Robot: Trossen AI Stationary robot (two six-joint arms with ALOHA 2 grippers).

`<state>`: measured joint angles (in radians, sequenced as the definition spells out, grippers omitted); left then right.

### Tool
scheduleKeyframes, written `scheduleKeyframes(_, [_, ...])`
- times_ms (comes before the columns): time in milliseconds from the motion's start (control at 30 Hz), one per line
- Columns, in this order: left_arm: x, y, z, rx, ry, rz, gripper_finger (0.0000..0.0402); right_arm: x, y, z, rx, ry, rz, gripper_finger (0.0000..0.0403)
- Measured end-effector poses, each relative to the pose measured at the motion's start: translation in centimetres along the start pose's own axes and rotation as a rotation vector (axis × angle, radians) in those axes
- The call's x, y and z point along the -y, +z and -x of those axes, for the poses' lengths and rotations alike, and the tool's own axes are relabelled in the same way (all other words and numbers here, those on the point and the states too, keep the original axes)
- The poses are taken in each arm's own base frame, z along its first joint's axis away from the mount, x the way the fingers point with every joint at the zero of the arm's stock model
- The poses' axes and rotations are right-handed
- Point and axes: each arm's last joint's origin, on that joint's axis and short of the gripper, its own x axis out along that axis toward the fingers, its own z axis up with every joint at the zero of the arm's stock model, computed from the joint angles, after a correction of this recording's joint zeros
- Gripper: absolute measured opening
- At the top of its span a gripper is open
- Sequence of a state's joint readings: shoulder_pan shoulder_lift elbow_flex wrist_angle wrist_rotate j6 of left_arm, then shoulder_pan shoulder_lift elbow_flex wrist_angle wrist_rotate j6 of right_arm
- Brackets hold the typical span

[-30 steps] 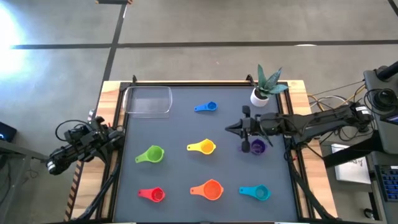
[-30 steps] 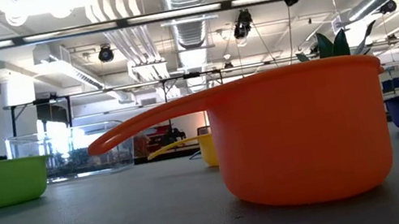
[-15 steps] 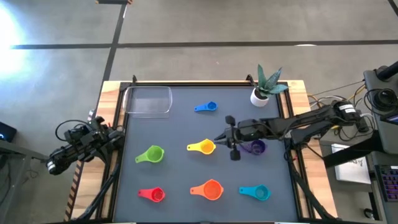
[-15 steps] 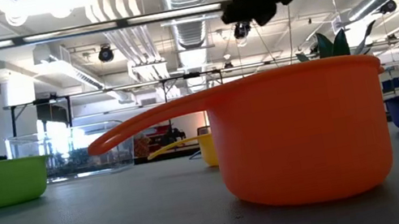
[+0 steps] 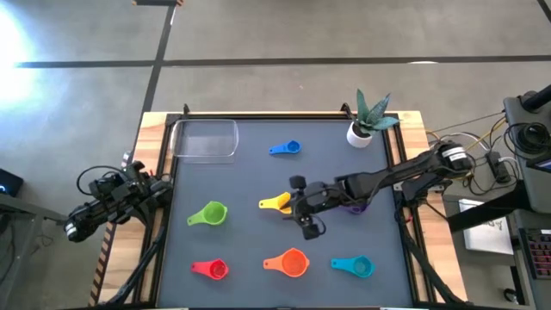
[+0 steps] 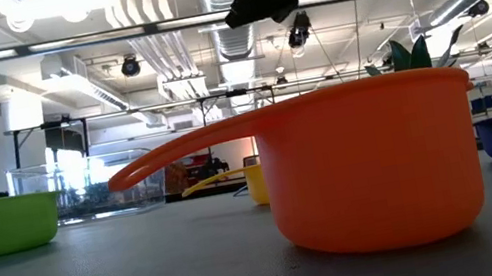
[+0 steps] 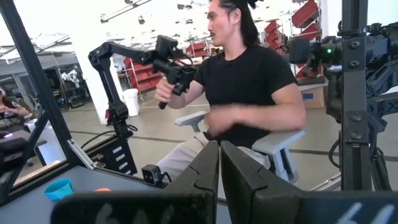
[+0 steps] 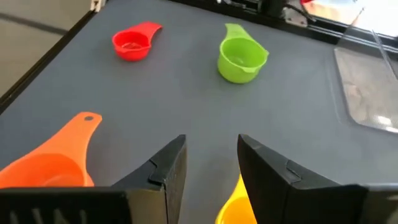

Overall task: Nest measuring cups in basket
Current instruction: Stack the green measuring cup on top of the orange measuring cup

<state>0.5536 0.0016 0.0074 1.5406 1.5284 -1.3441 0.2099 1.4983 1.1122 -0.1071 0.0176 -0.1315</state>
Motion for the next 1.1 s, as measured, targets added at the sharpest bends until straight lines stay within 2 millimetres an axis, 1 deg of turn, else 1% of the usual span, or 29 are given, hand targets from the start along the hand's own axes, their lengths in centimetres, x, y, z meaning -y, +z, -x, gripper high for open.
scheduleKeyframes(200, [0.0, 0.0, 0.0, 0.0, 0.0, 0.001, 0.0, 0.0, 1.2, 0.6, 0.013, 0.002, 0.003, 0.0123])
scheduleKeyframes(333, [0.0, 0.0, 0.0, 0.0, 0.0, 0.002, 0.0, -0.1, 1.5, 1.3, 0.032, 0.004, -0.012, 0.0121])
scheduleKeyframes(633, [0.0, 0.0, 0.0, 0.0, 0.0, 0.003, 0.0, -0.4, 1.5, 1.9, 0.042, 0.011, -0.017, 0.0123])
scheduleKeyframes(1100, [0.0, 0.0, 0.0, 0.0, 0.0, 0.003, 0.0, -0.5, 1.0, 1.6, 0.023, 0.012, -0.036, 0.0125])
